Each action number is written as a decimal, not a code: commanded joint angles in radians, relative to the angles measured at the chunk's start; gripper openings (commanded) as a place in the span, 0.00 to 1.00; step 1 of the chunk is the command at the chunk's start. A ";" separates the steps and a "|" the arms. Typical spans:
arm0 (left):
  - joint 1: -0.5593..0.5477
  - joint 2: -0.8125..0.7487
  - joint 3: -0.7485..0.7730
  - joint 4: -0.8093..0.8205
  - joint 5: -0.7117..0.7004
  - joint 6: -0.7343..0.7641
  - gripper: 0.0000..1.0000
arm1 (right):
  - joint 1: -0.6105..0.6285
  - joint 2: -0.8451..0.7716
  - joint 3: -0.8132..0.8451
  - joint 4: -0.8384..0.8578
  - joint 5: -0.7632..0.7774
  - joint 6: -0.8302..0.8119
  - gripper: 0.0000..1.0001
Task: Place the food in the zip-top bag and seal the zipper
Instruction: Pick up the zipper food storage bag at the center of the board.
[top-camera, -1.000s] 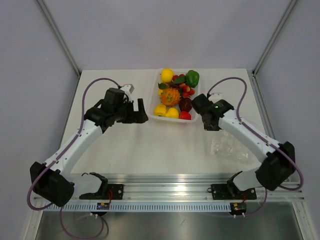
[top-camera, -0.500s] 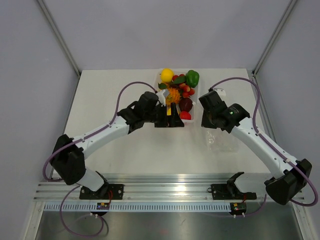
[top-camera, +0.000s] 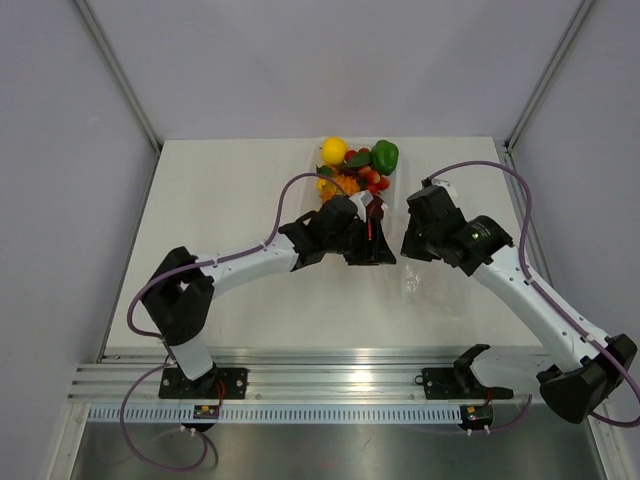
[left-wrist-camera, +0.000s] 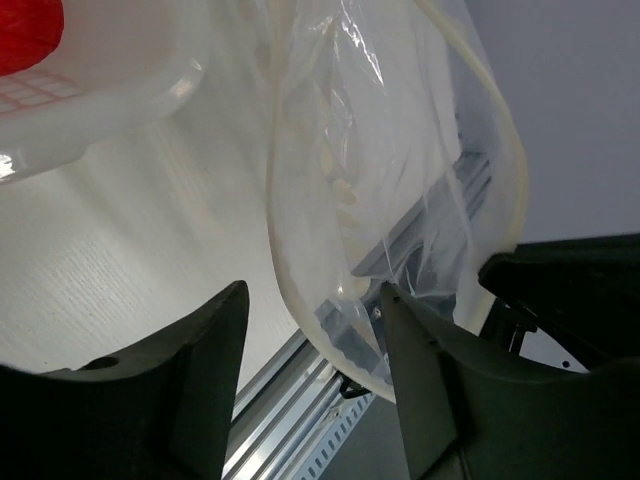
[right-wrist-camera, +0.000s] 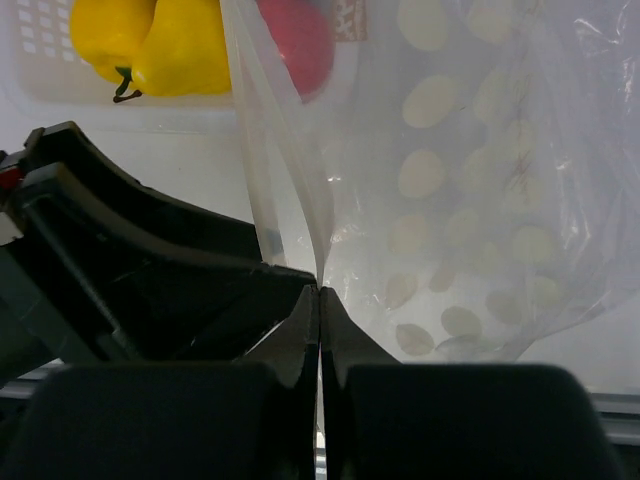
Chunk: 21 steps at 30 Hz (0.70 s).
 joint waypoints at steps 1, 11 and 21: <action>-0.012 0.028 0.072 0.051 -0.045 0.007 0.49 | 0.007 -0.020 -0.003 0.022 -0.027 0.028 0.00; -0.013 0.082 0.185 -0.099 -0.017 0.080 0.00 | 0.007 0.038 0.024 -0.099 0.165 0.013 0.22; -0.013 0.076 0.227 -0.150 -0.002 0.088 0.00 | 0.009 0.097 0.080 -0.088 0.159 -0.011 0.53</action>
